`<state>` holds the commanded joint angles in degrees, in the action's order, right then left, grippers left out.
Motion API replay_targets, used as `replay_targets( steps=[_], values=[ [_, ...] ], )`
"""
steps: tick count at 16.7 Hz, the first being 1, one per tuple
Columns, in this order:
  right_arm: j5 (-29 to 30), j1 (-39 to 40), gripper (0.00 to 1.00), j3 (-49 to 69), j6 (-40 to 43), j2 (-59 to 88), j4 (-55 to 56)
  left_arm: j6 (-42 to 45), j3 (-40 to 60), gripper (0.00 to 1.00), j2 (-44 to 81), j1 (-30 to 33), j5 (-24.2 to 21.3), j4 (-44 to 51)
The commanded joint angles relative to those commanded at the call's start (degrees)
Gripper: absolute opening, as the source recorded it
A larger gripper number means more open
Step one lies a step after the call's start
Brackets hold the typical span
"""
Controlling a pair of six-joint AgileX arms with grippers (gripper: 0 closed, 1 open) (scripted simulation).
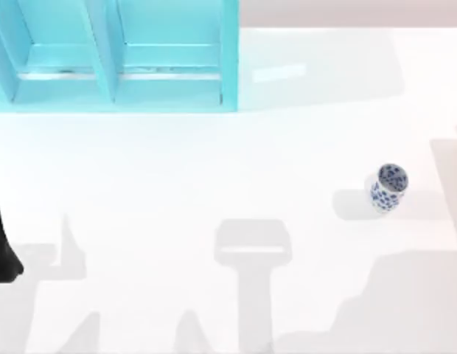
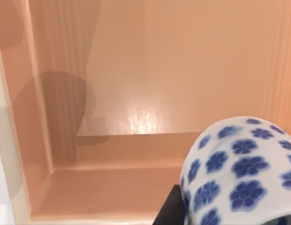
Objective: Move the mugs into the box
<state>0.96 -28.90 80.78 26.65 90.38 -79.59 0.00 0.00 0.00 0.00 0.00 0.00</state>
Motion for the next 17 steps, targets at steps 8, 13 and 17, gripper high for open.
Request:
replay_targets(
  steps=[8, 13, 17],
  values=[
    [-0.93, -5.74, 0.0, -3.99, 7.46, -3.9, -0.53, 0.0, 0.0, 1.0, 0.0, 0.0, 0.0, 0.0],
    [-0.86, -5.46, 0.0, -8.04, 7.19, -3.57, 3.8, 0.0, 0.0, 1.0, 0.0, 0.0, 0.0, 0.0],
    [-0.89, -5.44, 0.0, -16.52, 7.15, -3.28, 12.82, 0.0, 0.0, 1.0, 0.0, 0.0, 0.0, 0.0]
  ],
)
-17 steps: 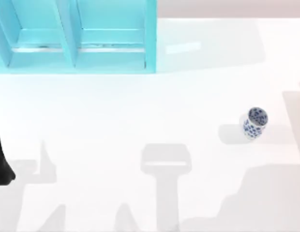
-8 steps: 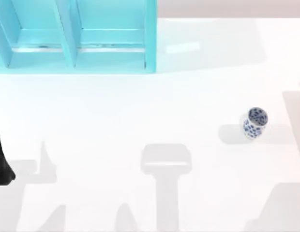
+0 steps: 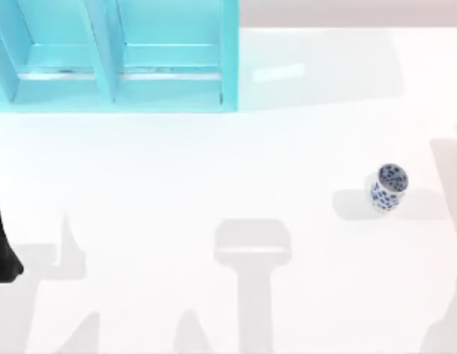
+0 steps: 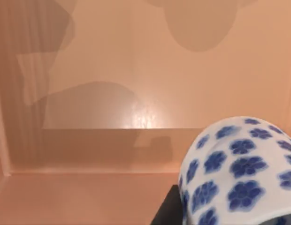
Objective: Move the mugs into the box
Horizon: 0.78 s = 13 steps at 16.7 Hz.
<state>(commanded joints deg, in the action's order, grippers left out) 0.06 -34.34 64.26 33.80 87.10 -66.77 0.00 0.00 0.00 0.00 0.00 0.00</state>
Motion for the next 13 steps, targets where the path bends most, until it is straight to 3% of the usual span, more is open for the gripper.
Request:
replay_targets(
  steps=[5, 13],
  values=[
    [-0.04, -0.05, 0.0, -1.46, 0.05, 0.21, 1.47, 0.0, 0.0, 1.0, 0.0, 0.0, 0.0, 0.0],
    [-0.04, -0.05, 0.6, -1.46, 0.05, 0.21, 1.47, 0.0, 0.0, 1.0, 0.0, 0.0, 0.0, 0.0]
  ],
)
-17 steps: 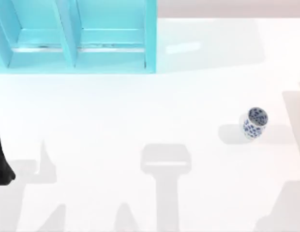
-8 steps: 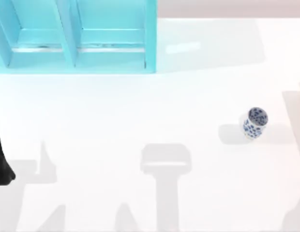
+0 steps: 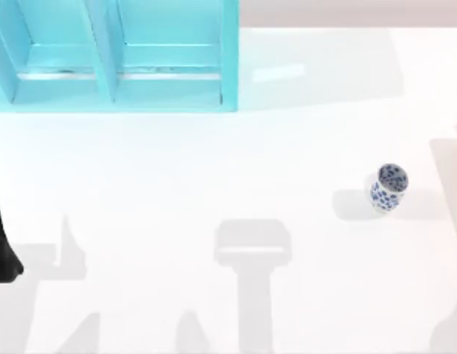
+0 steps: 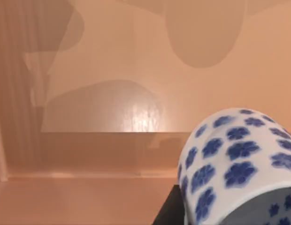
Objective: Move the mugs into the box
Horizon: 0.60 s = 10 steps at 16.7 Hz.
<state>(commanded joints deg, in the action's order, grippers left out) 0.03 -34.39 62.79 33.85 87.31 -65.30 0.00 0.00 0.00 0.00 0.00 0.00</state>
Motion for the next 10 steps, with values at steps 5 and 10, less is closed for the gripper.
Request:
replay_targets(
  steps=[5, 10],
  values=[
    [0.0, 0.0, 0.98, 0.0, 0.0, 0.0, 0.0, 0.0, 0.0, 1.0, 0.0, 0.0, 0.0, 0.0],
    [0.0, 0.0, 1.0, 0.0, 0.0, 0.0, 0.0, 0.0, 0.0, 1.0, 0.0, 0.0, 0.0, 0.0]
  ],
)
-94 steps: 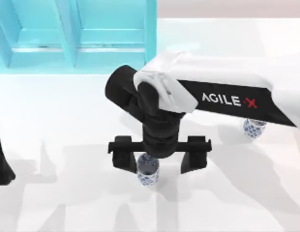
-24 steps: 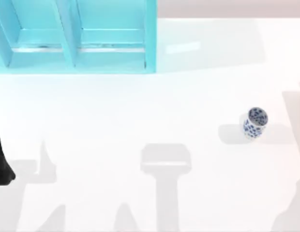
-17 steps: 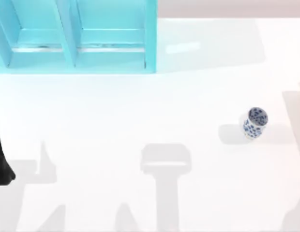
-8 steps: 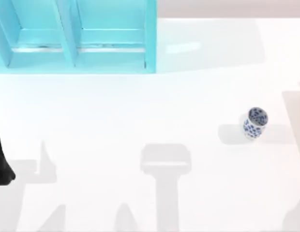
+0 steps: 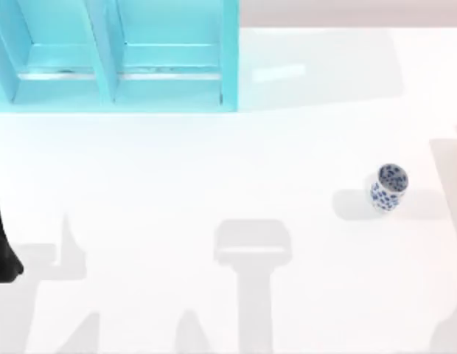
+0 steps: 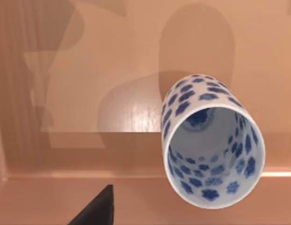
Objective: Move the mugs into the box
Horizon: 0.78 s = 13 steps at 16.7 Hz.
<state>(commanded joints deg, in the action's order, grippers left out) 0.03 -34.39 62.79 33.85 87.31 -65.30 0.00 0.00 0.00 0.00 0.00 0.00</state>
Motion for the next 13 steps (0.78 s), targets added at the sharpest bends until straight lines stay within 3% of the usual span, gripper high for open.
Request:
replay_targets(
  steps=[6, 13],
  values=[
    [0.03, 0.01, 1.0, 0.84, 0.08, 0.08, -0.87, 0.0, 0.0, 1.0, 0.0, 0.0, 0.0, 0.0],
    [-0.09, -0.44, 1.0, 15.1, 0.4, 0.77, -15.23, 0.0, 0.0, 1.0, 0.0, 0.0, 0.0, 0.0]
  ],
)
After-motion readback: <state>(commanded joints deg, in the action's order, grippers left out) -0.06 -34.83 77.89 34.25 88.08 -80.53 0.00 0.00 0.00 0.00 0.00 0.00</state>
